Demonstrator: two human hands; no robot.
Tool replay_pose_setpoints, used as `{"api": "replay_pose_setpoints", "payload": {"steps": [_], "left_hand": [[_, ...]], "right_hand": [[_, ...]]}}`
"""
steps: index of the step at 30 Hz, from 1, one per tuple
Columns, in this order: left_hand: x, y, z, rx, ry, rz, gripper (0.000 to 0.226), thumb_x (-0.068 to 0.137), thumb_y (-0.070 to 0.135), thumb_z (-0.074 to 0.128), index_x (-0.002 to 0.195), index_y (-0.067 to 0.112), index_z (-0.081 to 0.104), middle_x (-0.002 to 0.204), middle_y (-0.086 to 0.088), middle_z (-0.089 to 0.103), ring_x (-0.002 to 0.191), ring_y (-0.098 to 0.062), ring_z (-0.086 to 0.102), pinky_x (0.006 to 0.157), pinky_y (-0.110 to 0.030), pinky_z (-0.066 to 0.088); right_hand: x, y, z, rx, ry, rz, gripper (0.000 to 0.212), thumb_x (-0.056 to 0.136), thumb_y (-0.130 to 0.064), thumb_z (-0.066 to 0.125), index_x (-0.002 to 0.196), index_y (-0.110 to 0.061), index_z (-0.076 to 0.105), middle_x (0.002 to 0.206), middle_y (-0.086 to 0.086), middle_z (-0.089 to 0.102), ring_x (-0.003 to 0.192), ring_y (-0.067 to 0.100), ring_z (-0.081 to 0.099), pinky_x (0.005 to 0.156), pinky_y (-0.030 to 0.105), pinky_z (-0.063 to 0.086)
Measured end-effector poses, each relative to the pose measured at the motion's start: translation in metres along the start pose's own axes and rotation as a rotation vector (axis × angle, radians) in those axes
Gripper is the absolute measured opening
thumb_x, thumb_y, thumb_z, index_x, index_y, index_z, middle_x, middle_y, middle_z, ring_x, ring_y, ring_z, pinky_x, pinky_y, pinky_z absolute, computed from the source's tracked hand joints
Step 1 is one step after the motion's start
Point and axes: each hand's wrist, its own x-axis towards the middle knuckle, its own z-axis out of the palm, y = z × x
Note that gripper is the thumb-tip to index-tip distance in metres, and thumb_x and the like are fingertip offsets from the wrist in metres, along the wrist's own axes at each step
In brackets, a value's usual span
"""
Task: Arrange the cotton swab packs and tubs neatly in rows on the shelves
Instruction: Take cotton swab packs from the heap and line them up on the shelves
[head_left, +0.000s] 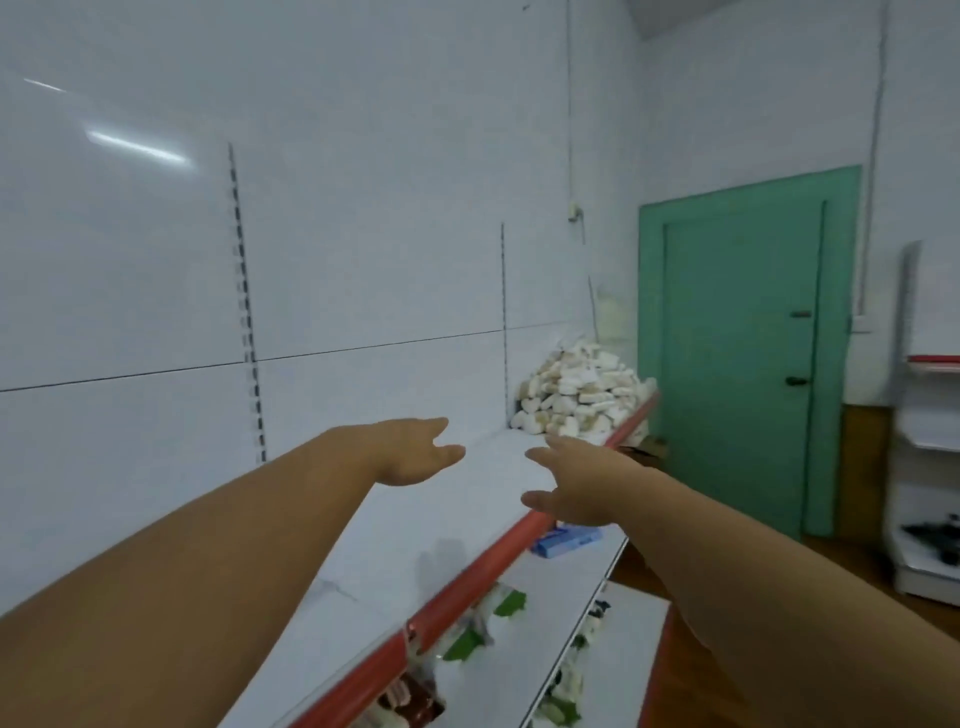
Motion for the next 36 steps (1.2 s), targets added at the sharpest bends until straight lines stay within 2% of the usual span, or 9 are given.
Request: {"api": "replay_pose_setpoints", "payload": {"steps": [6, 10, 13, 17, 21, 25, 28, 33, 36], "left_hand": [[0.108, 0.089, 0.019, -0.024, -0.047, 0.133, 0.07, 0.098, 0.058, 0.029, 0.155, 0.023, 0.007, 0.162, 0.003, 0.01, 0.148, -0.017, 0.014, 0.12, -0.036, 0.013], [0.181, 0.117, 0.028, -0.011, -0.051, 0.179, 0.069, 0.099, 0.056, 0.03, 0.155, 0.023, 0.007, 0.162, 0.003, 0.009, 0.148, -0.016, 0.012, 0.119, -0.035, 0.012], [0.242, 0.129, 0.031, -0.022, -0.035, 0.215, 0.067, 0.099, 0.055, 0.033, 0.154, 0.025, 0.01, 0.161, 0.003, 0.014, 0.147, -0.017, 0.019, 0.117, -0.033, 0.017], [0.342, 0.138, 0.038, -0.043, -0.03, 0.217, 0.066, 0.098, 0.053, 0.037, 0.154, 0.025, 0.016, 0.16, 0.002, 0.022, 0.144, -0.018, 0.026, 0.115, -0.032, 0.022], [0.445, 0.148, 0.044, -0.092, -0.015, 0.195, 0.063, 0.094, 0.059, 0.042, 0.146, 0.024, 0.032, 0.153, -0.002, 0.035, 0.136, -0.024, 0.038, 0.108, -0.036, 0.034], [0.52, 0.175, 0.044, -0.103, -0.005, 0.217, 0.061, 0.097, 0.05, 0.045, 0.15, 0.024, 0.028, 0.155, -0.002, 0.033, 0.138, -0.022, 0.036, 0.108, -0.033, 0.032], [0.572, 0.194, 0.042, -0.136, 0.055, 0.239, 0.058, 0.097, 0.046, 0.047, 0.148, 0.024, 0.032, 0.154, 0.001, 0.033, 0.139, -0.019, 0.035, 0.109, -0.03, 0.03], [0.653, 0.217, 0.04, -0.05, 0.172, 0.214, 0.056, 0.095, 0.045, 0.051, 0.146, 0.029, 0.036, 0.152, 0.006, 0.035, 0.136, -0.013, 0.037, 0.108, -0.029, 0.031], [0.7, 0.229, 0.024, -0.047, 0.28, 0.122, 0.054, 0.095, 0.04, 0.053, 0.145, 0.028, 0.037, 0.151, 0.004, 0.038, 0.135, -0.015, 0.039, 0.108, -0.029, 0.031]], "right_hand": [[0.006, 0.14, 0.009, 0.01, -0.014, 0.144, 0.068, 0.094, -0.053, 0.048, 0.151, -0.032, 0.019, 0.16, 0.0, 0.015, 0.144, 0.025, 0.023, 0.115, 0.044, 0.027], [0.027, 0.215, 0.031, 0.0, -0.068, 0.252, 0.068, 0.095, -0.053, 0.045, 0.152, -0.037, 0.012, 0.162, 0.0, 0.006, 0.148, 0.023, 0.012, 0.118, 0.043, 0.02], [0.062, 0.26, 0.052, -0.025, -0.107, 0.288, 0.07, 0.095, -0.051, 0.047, 0.152, -0.037, 0.009, 0.162, 0.001, 0.002, 0.149, 0.023, 0.006, 0.118, 0.045, 0.019], [0.132, 0.311, 0.068, -0.036, -0.107, 0.236, 0.069, 0.095, -0.049, 0.048, 0.152, -0.037, 0.011, 0.162, -0.002, 0.003, 0.148, 0.022, 0.009, 0.118, 0.044, 0.02], [0.207, 0.367, 0.064, -0.002, -0.039, 0.182, 0.068, 0.095, -0.049, 0.048, 0.152, -0.033, 0.014, 0.162, -0.005, 0.006, 0.147, 0.019, 0.015, 0.118, 0.04, 0.021], [0.267, 0.426, 0.068, -0.009, -0.05, 0.148, 0.069, 0.095, -0.049, 0.048, 0.152, -0.035, 0.013, 0.161, -0.007, 0.007, 0.147, 0.017, 0.014, 0.118, 0.039, 0.02], [0.308, 0.471, 0.074, 0.01, -0.032, 0.123, 0.066, 0.095, -0.048, 0.048, 0.151, -0.035, 0.017, 0.16, -0.009, 0.012, 0.145, 0.015, 0.017, 0.116, 0.035, 0.021], [0.383, 0.563, 0.089, 0.031, 0.073, -0.001, 0.054, 0.091, -0.05, 0.05, 0.141, -0.037, 0.037, 0.147, -0.01, 0.037, 0.136, 0.013, 0.033, 0.113, 0.035, 0.032], [0.425, 0.613, 0.092, 0.157, 0.153, -0.008, 0.054, 0.091, -0.045, 0.054, 0.142, -0.035, 0.038, 0.147, -0.012, 0.036, 0.135, 0.011, 0.033, 0.112, 0.034, 0.03]]}}
